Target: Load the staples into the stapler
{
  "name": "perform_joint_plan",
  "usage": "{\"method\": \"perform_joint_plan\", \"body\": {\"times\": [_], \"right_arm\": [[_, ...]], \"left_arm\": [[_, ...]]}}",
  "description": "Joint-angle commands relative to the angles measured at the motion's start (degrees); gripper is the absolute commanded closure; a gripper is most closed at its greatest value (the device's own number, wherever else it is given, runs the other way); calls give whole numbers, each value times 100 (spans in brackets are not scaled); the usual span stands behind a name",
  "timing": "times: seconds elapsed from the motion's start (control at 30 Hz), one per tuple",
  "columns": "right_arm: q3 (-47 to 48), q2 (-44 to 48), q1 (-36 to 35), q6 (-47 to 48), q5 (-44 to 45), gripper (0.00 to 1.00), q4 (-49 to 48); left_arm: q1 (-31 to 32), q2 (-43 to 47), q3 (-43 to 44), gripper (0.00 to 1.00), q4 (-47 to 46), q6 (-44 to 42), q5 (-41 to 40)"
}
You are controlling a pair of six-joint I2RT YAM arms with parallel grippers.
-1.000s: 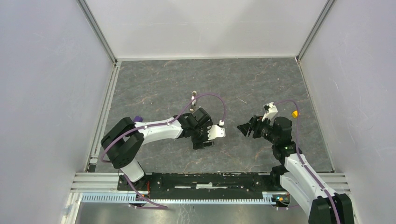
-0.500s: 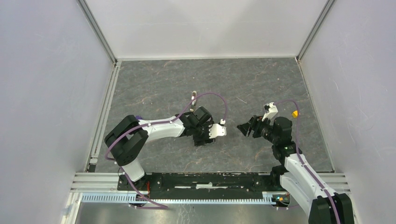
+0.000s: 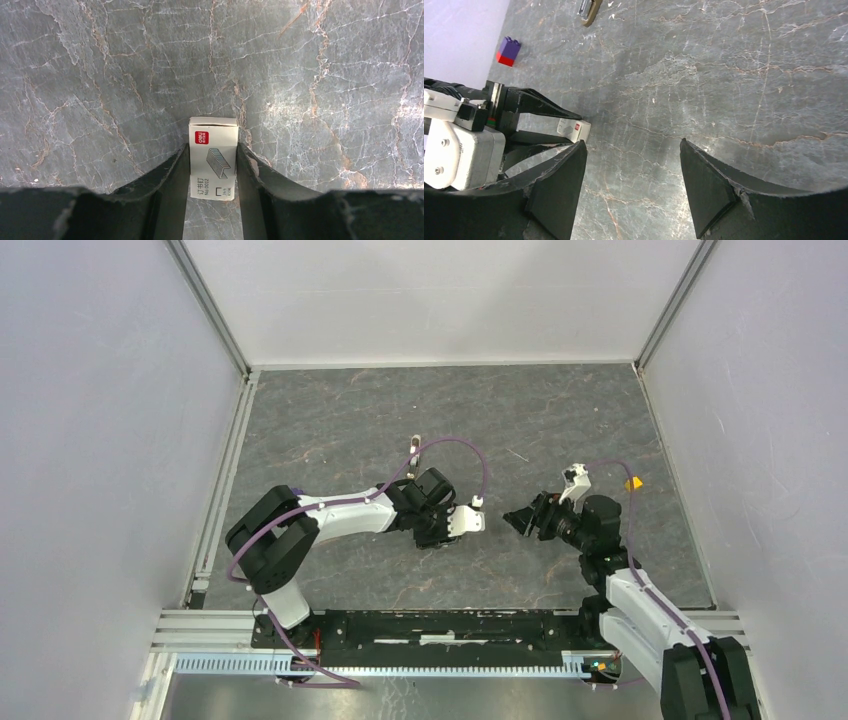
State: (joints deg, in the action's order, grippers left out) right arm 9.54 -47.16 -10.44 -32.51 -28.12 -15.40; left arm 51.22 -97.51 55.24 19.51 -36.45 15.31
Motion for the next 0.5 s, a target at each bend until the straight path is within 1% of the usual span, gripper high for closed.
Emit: {"method": "perform_joint_plan", "body": {"times": [0.0, 0.3, 0.47], "right_arm": [[-188, -155, -92, -442, -176, 25, -904], [-224, -1059, -769, -939, -468, 24, -2262], [-292, -1617, -872, -1224, -670, 24, -3045]], "left_arm": [[-16, 127, 65, 56, -355, 273, 180], [-16, 741, -503, 57, -1468, 910, 247], [-16, 1004, -702, 57, -1866, 1096, 310]]}}
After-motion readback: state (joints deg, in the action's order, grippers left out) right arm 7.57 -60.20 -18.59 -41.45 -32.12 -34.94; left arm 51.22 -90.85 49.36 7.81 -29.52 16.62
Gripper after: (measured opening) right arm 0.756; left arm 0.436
